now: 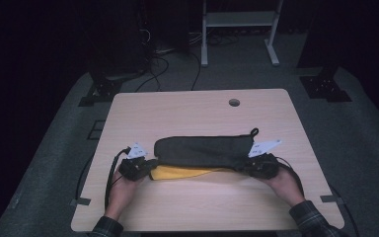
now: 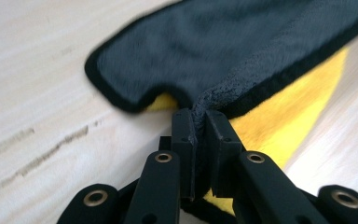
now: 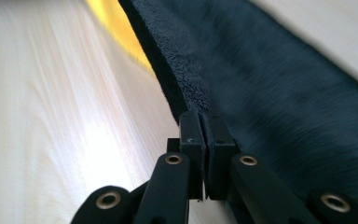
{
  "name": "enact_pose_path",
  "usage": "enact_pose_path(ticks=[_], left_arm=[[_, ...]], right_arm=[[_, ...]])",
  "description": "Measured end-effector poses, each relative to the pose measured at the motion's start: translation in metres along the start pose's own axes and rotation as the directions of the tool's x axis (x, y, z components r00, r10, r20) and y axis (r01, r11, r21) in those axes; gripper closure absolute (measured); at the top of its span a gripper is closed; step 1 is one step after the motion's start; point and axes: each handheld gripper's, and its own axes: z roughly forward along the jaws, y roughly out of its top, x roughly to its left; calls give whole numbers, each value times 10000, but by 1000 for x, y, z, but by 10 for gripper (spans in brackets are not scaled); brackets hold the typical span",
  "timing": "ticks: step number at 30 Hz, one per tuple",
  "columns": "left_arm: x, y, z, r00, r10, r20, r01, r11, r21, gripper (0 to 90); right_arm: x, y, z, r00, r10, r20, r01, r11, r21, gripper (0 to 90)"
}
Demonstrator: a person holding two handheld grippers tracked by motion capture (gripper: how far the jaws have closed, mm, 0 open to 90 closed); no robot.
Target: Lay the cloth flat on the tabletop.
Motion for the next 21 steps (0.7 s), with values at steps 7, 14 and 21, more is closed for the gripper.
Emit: enact_pose_path(ticks=[7, 14, 21], left_arm=[[-9, 23, -17, 9995, 280, 113, -267, 9948, -984, 826], [-9, 51, -26, 9984, 556, 62, -536, 9823, -1797, 828], [7, 89, -23, 9978, 593, -306, -650, 9673, -2450, 829]], right_arm=[[-9, 11, -38, 9995, 281, -131, -293, 9941, -1044, 881], [-24, 22, -62, 9985, 538, -76, -542, 9815, -1834, 883], [-45, 39, -69, 9973, 663, 308, -570, 9690, -2404, 884]])
